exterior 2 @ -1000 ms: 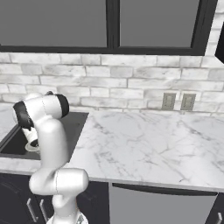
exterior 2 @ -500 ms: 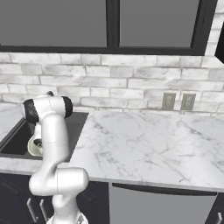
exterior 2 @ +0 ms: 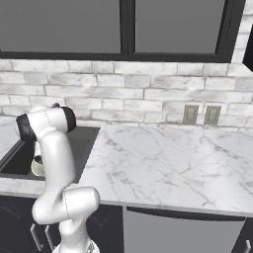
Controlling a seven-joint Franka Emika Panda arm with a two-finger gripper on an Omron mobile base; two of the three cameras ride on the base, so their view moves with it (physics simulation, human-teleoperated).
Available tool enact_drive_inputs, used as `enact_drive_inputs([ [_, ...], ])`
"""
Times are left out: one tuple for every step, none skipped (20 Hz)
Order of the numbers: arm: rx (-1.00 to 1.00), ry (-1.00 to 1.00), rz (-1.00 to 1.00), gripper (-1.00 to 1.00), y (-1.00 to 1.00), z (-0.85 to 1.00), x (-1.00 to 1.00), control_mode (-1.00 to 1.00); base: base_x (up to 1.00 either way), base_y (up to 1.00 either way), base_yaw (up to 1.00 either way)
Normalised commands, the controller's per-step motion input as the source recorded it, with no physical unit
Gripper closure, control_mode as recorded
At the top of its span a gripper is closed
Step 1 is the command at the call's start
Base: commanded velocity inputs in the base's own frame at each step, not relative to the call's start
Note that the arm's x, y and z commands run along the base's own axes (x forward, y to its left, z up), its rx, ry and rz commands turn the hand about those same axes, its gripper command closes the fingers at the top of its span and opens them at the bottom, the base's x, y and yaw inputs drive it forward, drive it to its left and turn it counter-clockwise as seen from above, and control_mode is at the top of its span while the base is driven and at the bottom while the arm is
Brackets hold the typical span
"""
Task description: Pick the potato from the cabinet and place it in the bowl. Then pick the bowl and place it in the sink. Then turn on the sink facuet.
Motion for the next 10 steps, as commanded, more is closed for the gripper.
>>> enact_drive_inputs([
  [0.01, -0.08, 0.00, -1.00, 0.00, 0.98, 0.00, -1.00, 0.00, 0.00, 0.00],
  [0.00, -0.10, 0.00, -1.00, 0.00, 1.00, 0.00, -1.00, 0.00, 0.00, 0.00],
  [0.00, -0.11, 0.00, -1.00, -0.06, 1.00, 0.00, -1.00, 0.00, 0.00, 0.00],
  [0.00, -0.11, 0.00, -1.00, -0.07, 1.00, 0.00, -1.00, 0.00, 0.00, 0.00],
  [0.00, -0.11, 0.00, -1.00, -0.09, 1.00, 0.00, -1.00, 0.00, 0.00, 0.00],
  [0.02, -0.09, 0.00, -1.00, -0.11, 1.00, 0.00, -1.00, 0.00, 0.00, 0.00],
  [0.02, -0.08, 0.00, -1.00, -0.11, 1.00, 0.00, -1.00, 0.00, 0.00, 0.00],
  [0.02, -0.09, 0.00, -1.00, -0.13, 1.00, 0.00, -1.00, 0.00, 0.00, 0.00],
  [0.03, -0.06, 0.00, -1.00, -0.17, 1.00, 0.00, -1.00, 0.00, 0.00, 0.00],
  [0.01, -0.05, 0.00, -1.00, -0.11, 1.00, 0.00, -1.00, 0.00, 0.00, 0.00],
])
